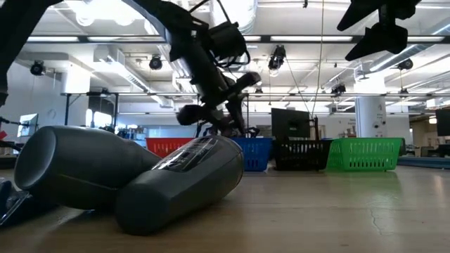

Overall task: Pick & Place Travel size toiletries
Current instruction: Put the blue shave cream into the blue bin

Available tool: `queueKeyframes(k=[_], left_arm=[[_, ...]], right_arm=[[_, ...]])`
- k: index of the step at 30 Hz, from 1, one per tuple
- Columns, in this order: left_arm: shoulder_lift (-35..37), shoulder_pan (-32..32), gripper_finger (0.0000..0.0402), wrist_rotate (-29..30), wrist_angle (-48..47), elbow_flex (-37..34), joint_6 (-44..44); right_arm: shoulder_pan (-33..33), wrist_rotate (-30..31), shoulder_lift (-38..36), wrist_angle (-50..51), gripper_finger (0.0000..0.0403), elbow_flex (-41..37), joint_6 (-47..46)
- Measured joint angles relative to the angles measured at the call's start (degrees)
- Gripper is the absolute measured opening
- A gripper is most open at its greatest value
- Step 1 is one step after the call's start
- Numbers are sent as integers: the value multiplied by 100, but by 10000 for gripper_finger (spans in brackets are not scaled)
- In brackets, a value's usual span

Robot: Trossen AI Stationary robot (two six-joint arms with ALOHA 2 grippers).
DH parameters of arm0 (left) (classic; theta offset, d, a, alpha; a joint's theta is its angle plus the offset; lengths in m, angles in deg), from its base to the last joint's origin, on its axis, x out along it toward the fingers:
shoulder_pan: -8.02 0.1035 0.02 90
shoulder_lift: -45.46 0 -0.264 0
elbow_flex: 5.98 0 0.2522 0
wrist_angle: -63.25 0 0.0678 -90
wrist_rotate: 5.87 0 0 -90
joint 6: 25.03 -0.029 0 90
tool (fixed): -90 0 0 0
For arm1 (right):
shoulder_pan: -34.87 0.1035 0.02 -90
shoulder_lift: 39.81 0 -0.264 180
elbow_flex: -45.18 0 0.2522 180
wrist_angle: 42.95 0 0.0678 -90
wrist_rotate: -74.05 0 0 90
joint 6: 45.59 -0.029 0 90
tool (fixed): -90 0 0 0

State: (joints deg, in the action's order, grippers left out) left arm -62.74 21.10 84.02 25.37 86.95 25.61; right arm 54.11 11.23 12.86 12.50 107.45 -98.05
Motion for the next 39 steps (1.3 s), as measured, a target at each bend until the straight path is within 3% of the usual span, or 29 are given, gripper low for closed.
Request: queueKeyframes(k=[5, 8, 14, 19, 23, 27, 30, 32, 36, 39], left_arm=[[171, 0, 153, 584, -168, 119, -209], [255, 4, 197, 628, -109, 132, -263], [831, -254, 258, 25, -1132, 127, -604], [1243, -1243, 260, -214, -2267, 18, -661], [1421, -2112, 259, 583, -2309, -269, -77], [1542, -2493, 257, 1370, -2083, -433, 525], [1646, -2345, 255, 2406, -1763, -431, 482], [1652, -1984, 253, 2922, -1024, -427, 4], [1367, -1185, 248, 2234, 342, -410, -1735], [919, -792, 250, 2019, 267, -347, -2416]], right_arm=[[0, 0, 3, 0, 359, 0, 126], [0, -2, 3, 3, 363, 0, 164], [0, -4, 6, 12, 366, 0, 228], [0, -4, 47, 15, 366, 0, 357], [0, -7, 119, 18, 366, 0, 359], [0, -9, 232, 26, 366, -2, 360], [0, -14, 324, 12, 366, -4, 360], [-1, -15, 405, 2, 366, -4, 357], [-2, -17, 527, -6, 366, -9, 336], [-2, -21, 605, -5, 366, -9, 274]])
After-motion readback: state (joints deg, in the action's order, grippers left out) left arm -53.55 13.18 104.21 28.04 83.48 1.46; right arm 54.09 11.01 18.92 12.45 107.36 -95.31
